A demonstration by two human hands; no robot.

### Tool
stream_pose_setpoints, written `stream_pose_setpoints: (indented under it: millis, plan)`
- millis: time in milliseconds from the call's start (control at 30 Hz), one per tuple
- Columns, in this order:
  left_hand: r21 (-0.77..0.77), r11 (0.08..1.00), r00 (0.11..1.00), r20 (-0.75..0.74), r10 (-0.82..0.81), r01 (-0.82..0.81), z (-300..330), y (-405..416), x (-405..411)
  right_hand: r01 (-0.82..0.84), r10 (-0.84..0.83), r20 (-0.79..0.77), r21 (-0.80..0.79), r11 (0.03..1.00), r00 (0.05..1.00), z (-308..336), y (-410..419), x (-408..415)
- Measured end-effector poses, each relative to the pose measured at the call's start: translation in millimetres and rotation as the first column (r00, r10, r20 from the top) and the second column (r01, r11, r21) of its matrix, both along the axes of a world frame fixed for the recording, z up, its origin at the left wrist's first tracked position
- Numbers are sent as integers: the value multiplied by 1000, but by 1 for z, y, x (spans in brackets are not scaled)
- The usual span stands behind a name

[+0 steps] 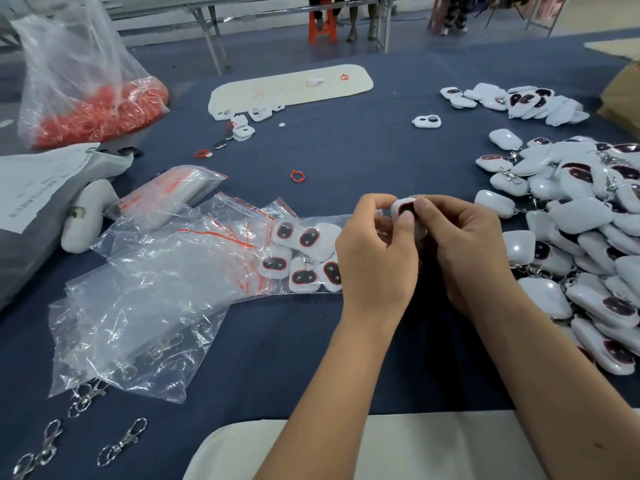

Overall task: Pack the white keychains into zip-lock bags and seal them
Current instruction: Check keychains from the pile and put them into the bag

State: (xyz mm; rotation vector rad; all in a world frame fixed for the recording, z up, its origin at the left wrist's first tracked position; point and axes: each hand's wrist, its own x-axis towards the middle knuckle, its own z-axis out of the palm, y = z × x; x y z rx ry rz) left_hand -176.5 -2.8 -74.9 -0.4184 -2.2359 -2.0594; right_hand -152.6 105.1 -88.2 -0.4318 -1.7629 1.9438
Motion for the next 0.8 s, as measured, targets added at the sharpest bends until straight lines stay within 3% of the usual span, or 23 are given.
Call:
stream_pose_setpoints:
  millis: [267, 433, 600, 800]
  plan:
    - [14, 996, 991, 101, 83, -85, -3, 2, -1, -102, 102, -24, 1, 995, 995, 1, 3, 4]
    - [1, 999, 994, 99, 47, -47, -1, -5, -8, -123, 122, -64, -17, 992, 990, 0, 1, 2]
    - [76, 996, 969, 240, -66, 48, 1, -15, -15, -141, 139, -71, -19, 990, 988, 0, 0, 3]
    - [90, 993, 975, 199, -96, 80, 4, -22, -18, -161, 158, -104, -28, 986, 982, 1, -2, 2]
